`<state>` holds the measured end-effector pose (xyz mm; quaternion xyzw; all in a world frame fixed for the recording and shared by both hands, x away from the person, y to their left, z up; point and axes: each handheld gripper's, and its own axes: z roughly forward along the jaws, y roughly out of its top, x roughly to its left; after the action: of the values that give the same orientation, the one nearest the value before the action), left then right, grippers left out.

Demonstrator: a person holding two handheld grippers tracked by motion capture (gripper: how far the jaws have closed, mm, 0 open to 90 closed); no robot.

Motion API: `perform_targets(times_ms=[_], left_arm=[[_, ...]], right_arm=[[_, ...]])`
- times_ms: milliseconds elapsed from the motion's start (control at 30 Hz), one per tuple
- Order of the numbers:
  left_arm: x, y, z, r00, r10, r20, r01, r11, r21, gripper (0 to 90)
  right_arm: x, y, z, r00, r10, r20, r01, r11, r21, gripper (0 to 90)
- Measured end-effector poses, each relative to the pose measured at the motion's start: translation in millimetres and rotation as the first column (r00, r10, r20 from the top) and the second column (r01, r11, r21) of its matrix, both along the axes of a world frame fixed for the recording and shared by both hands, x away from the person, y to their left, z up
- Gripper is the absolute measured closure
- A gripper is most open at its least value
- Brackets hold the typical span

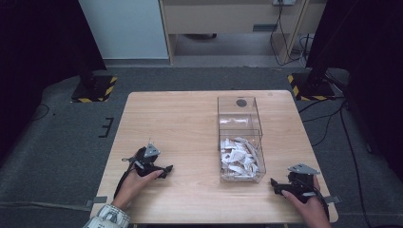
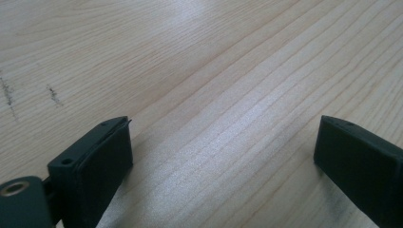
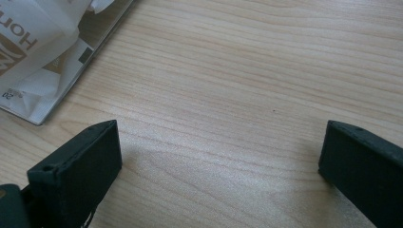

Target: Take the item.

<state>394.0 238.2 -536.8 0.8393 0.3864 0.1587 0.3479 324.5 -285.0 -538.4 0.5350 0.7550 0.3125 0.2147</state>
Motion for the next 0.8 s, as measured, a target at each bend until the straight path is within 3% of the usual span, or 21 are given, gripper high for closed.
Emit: perform_targets(times_ms=[400,500,800], left_arm=[[-1.9,-1.1,3.4,0.9999,-0.009,0.007,0.009,0.9999,0.009,5.0],[-3.5,0.5,9.7,0.9998,-0.002,0.022,0.002,0.9998,-0.022,5.2],[-7.3,-5.3,19.1,0.9987,-0.037,0.035,0.038,0.9987,-0.033,5.4]], right_arm=[[0.0,0.0,0.0,1.0000,0.001,0.000,-0.001,1.0000,0.001,0.8],[0.0,0.0,0.0,1.0000,0.000,0.000,0.000,1.0000,0.000,0.8],[0.0,-0.1,0.0,1.0000,0.001,0.000,-0.001,1.0000,0.000,0.8]])
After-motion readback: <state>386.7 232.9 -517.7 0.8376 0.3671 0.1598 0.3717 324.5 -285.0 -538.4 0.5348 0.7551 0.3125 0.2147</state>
